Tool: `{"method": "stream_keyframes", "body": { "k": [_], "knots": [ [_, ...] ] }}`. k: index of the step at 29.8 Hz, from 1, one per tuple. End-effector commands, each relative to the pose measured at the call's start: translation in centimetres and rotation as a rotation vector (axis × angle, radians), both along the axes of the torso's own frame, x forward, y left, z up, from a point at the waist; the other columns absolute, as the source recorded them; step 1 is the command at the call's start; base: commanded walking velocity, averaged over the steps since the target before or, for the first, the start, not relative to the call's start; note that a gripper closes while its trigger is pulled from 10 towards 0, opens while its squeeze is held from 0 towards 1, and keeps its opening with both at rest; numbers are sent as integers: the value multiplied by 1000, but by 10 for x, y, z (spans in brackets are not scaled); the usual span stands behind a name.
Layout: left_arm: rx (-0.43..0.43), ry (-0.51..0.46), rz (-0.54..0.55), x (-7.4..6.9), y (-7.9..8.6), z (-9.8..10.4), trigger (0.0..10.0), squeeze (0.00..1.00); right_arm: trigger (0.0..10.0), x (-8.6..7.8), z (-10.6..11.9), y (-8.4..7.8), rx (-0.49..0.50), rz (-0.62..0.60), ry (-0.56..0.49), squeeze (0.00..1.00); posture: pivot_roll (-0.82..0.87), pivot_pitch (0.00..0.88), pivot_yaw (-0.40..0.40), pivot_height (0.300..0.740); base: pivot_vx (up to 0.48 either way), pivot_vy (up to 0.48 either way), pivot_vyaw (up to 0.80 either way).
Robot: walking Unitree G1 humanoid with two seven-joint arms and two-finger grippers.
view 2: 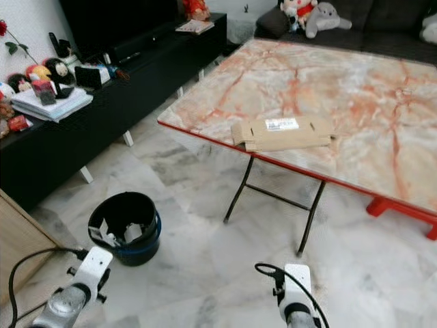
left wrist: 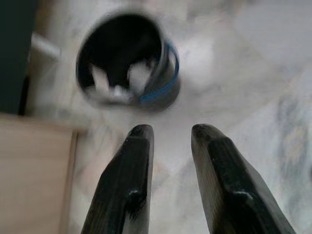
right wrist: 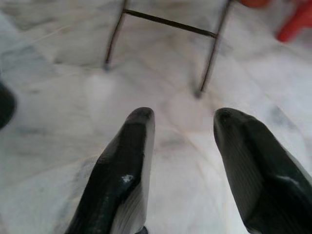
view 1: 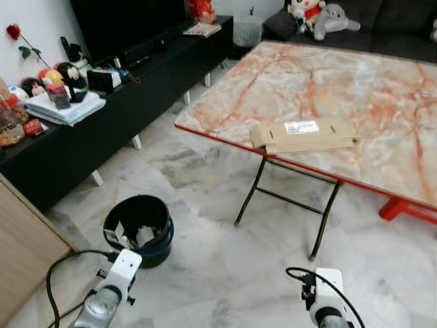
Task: Picking trash to rubbish bin
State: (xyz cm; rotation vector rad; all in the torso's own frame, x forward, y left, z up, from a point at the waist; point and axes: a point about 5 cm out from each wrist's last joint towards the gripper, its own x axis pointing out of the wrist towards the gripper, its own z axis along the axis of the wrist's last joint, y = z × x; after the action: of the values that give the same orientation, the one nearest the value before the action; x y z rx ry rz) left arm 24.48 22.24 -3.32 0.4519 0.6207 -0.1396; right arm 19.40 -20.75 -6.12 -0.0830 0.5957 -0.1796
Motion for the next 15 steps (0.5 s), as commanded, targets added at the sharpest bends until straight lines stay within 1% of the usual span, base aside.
{"method": "stream_keyframes", "body": {
  "k": [1, 3, 6, 8, 11, 12, 13, 15],
  "knots": [
    [3, 1, 8, -2, 4, 0, 10000, 0, 10000, 3, 2, 1, 5, -9, -15, 0, 153, 29, 50, 740, 0, 0, -800],
    [1, -5, 10, -1, 4, 1, 10000, 0, 10000, 4, 2, 0, -3, -8, -18, 0, 152, 30, 50, 740, 0, 0, -200],
    [-22, -43, 19, 8, 2, 7, 10000, 0, 10000, 4, 3, -1, -5, -12, -17, 0, 154, 29, 48, 740, 0, 0, 0],
    [-19, -52, 18, 10, 1, 9, 10000, 0, 10000, 5, 3, -1, -5, -12, -20, 0, 154, 29, 48, 740, 0, 0, 0],
    [-37, -111, 14, 23, -4, 19, 10000, 0, 10000, 7, 5, -2, -5, -13, -32, 0, 152, 30, 47, 740, 0, 0, 0],
    [-42, -136, 6, 29, -7, 24, 10000, 0, 10000, 9, 6, -2, -7, -11, -39, 0, 153, 29, 45, 740, 0, 0, 0],
    [-53, -196, -14, 42, -13, 36, 10000, 0, 10000, 12, 9, -3, -10, -9, -58, 0, 151, 30, 44, 740, 0, 0, 0],
    [-57, -233, -22, 50, -17, 44, 10000, 0, 10000, 15, 11, -3, -12, -10, -71, 0, 152, 31, 43, 740, 0, 0, 0]
  ]
}}
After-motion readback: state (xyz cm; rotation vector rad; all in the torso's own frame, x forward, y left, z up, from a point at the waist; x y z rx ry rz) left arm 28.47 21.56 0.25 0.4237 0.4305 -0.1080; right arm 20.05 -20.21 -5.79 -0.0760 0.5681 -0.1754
